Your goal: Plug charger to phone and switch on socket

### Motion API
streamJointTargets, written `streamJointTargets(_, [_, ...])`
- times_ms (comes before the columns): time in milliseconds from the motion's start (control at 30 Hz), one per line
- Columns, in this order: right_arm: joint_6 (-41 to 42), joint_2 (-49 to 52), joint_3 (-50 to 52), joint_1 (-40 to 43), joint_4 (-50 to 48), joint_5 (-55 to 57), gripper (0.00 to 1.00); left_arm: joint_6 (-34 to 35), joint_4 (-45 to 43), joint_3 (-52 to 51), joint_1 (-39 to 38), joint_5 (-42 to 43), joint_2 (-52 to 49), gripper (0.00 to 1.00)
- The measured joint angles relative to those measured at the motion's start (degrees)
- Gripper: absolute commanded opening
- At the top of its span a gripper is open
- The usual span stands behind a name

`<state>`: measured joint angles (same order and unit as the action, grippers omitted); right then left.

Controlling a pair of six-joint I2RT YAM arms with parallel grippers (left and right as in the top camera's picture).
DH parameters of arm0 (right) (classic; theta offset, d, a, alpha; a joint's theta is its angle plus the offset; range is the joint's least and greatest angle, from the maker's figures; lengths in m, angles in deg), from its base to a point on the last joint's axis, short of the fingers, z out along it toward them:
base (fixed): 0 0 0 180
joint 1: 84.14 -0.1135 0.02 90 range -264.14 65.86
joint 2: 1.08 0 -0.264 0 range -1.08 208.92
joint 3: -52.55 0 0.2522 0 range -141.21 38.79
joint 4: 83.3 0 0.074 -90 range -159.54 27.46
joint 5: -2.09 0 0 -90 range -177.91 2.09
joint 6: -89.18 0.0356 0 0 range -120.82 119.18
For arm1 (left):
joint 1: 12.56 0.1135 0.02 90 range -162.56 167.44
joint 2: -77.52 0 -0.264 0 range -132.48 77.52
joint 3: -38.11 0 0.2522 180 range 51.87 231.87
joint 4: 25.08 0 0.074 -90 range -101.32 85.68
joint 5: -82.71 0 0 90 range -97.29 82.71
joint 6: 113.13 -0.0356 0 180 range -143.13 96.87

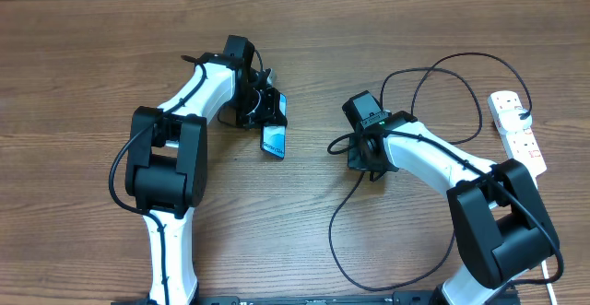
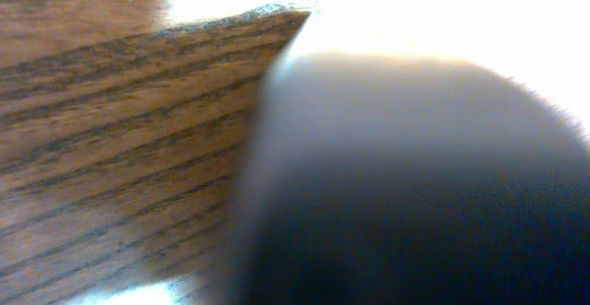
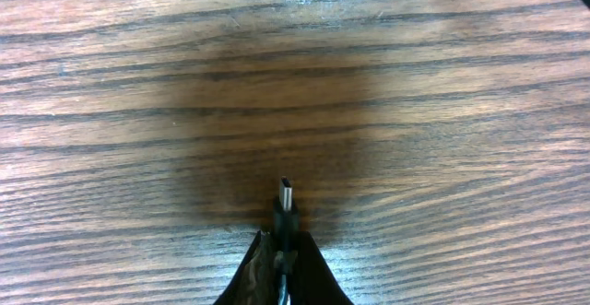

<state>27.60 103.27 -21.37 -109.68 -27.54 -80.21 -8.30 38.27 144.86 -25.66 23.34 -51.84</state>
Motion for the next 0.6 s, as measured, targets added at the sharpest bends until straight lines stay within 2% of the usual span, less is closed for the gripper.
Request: streamJointTargets(600, [0.3, 0.0, 0.0, 0.0, -0.3, 0.0, 0.04, -0.3, 0.8, 0.0, 0.0, 0.3, 0.0, 0.04])
